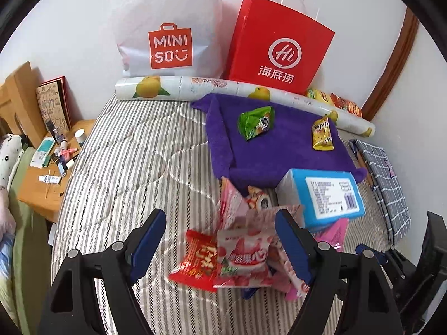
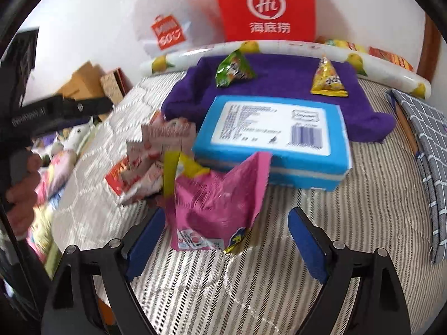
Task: Organize snacks
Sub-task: 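Withdraw both tools from the towel toward the remaining snack pile, then grasp pink snack bag with right tool while left tool grasps red-white candy bag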
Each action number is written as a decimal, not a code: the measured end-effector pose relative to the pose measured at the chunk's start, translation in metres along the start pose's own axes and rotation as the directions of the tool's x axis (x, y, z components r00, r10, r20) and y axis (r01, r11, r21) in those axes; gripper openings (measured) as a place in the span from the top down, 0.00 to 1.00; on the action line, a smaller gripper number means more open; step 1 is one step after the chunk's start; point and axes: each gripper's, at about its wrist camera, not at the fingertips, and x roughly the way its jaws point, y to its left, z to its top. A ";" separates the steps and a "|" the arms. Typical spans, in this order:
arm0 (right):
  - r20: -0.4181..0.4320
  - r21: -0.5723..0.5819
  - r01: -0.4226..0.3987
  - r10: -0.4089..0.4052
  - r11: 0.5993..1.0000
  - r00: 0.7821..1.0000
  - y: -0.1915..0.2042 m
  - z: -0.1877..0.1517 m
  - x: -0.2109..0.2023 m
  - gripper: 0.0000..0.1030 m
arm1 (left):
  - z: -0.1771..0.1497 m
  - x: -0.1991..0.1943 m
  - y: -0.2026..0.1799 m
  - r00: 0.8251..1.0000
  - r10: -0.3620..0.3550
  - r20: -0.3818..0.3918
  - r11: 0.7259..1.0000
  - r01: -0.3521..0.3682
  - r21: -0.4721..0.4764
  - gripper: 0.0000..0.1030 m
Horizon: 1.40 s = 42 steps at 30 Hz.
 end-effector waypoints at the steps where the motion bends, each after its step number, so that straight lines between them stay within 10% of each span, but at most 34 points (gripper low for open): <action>1: 0.002 -0.013 0.001 -0.001 1.000 1.000 0.004 -0.002 0.003 0.14 | -0.002 0.000 0.002 1.000 0.003 0.002 1.000 -0.003 0.004 0.23; 17: 0.004 0.046 -0.070 0.070 0.996 0.998 0.004 0.001 0.040 0.15 | -0.033 0.002 0.048 1.000 0.000 -0.022 0.997 -0.002 -0.079 0.23; 23: 0.010 0.037 -0.067 0.066 0.997 0.998 0.004 -0.003 0.039 0.29 | -0.040 0.006 0.054 1.000 -0.003 -0.031 0.995 0.000 -0.104 0.23; 42: 0.083 0.080 0.013 -0.019 0.997 0.996 -0.029 -0.027 -0.013 0.30 | -0.049 0.020 0.007 0.995 -0.080 -0.058 0.997 0.081 0.007 0.23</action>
